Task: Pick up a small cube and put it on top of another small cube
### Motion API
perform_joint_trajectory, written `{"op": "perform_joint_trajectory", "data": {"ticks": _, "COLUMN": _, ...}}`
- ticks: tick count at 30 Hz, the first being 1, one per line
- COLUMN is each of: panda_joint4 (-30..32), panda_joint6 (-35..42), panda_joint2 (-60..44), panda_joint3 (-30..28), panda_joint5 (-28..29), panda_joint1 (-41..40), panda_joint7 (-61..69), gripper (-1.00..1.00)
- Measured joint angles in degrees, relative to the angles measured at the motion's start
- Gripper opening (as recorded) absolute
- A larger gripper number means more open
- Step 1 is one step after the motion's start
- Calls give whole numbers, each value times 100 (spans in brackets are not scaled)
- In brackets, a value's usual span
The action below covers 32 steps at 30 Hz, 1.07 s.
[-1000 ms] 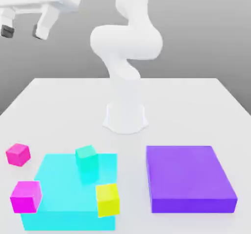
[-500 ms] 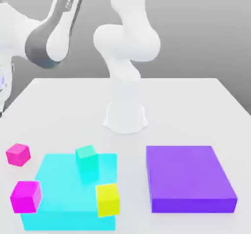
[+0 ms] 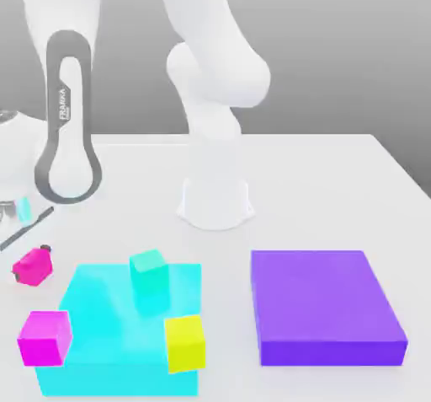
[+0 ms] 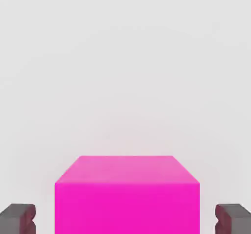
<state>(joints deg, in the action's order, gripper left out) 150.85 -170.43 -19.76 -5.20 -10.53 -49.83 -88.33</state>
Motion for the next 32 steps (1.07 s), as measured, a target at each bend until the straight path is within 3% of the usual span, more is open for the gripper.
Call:
{"op": "perform_joint_trajectory", "data": {"ticks": 4, "panda_joint4": 4, "panda_joint6": 13, "panda_joint2": 23, "panda_joint3": 2, "panda_joint5": 14, "panda_joint1": -5, "panda_joint7": -15, "gripper": -100}}
{"op": "perform_joint_trajectory", "data": {"ticks": 11, "panda_joint4": 161, "panda_joint6": 1070, "panda_joint2": 1258, "panda_joint3": -241, "panda_joint5": 732, "panda_joint1": 374, "panda_joint7": -727, "gripper": -100}}
{"op": "perform_joint_trajectory", "data": {"ticks": 23, "panda_joint4": -997, "panda_joint6": 3062, "panda_joint2": 2107, "panda_joint3": 1374, "panda_joint5": 1007, "panda_joint1": 3596, "panda_joint7": -3576, "gripper": -100}}
{"op": "perform_joint_trajectory", "data": {"ticks": 26, "panda_joint4": -999, "panda_joint6": 2756, "panda_joint2": 1789, "panda_joint3": 1174, "panda_joint5": 1112, "panda_joint1": 4365, "panda_joint7": -3819, "gripper": -100}}
{"op": "perform_joint_trajectory", "data": {"ticks": 28, "panda_joint4": -940, "panda_joint6": 2387, "panda_joint2": 1475, "panda_joint3": 994, "panda_joint5": 1138, "panda_joint1": 4066, "panda_joint7": -3857, "gripper": -100}}
{"op": "perform_joint_trajectory", "data": {"ticks": 29, "panda_joint4": -922, "panda_joint6": 2278, "panda_joint2": 1384, "panda_joint3": 980, "panda_joint5": 1145, "panda_joint1": 4047, "panda_joint7": -3866, "gripper": 100}}
{"op": "perform_joint_trajectory", "data": {"ticks": 32, "panda_joint4": -922, "panda_joint6": 2278, "panda_joint2": 1384, "panda_joint3": 980, "panda_joint5": 1145, "panda_joint1": 4046, "panda_joint7": -3866, "gripper": 100}}
